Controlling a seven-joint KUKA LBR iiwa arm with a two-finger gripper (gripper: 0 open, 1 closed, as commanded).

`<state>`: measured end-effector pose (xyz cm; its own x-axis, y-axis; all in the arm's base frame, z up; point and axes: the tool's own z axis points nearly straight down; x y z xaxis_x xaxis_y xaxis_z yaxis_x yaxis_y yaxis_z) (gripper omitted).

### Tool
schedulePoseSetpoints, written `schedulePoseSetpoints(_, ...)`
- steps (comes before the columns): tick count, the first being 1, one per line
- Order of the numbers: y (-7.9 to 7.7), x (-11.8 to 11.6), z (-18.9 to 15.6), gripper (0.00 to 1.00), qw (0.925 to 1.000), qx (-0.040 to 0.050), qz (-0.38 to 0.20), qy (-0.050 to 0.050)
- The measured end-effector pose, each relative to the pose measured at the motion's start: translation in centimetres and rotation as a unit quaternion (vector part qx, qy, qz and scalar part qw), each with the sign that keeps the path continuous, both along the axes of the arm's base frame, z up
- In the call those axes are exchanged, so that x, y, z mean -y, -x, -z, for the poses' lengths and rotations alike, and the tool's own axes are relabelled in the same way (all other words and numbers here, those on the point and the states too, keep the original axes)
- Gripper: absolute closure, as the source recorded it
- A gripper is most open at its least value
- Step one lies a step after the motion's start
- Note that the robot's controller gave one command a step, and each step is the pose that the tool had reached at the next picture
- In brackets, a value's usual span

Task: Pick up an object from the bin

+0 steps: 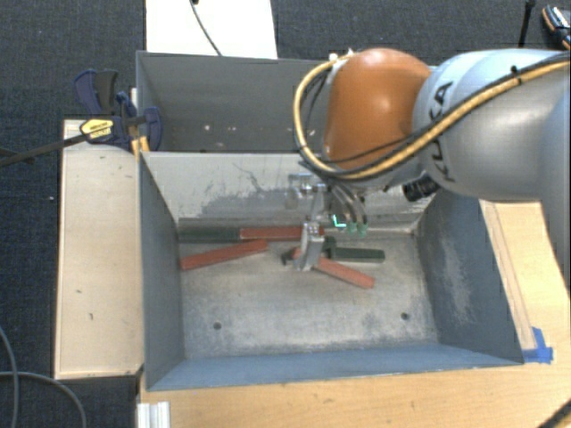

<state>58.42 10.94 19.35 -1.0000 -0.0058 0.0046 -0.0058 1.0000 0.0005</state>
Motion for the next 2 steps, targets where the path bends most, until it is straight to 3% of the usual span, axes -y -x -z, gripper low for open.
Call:
schedulePoseSetpoints(1, -0.2, 0.1, -0.4, 0.0, 1.0, 0.0038, 0.002, 0.0)
schedulePoseSetpoints(2, 0.6, 4.7, 8.0, 0.0, 1.0, 0.0055, -0.003, 0.0)
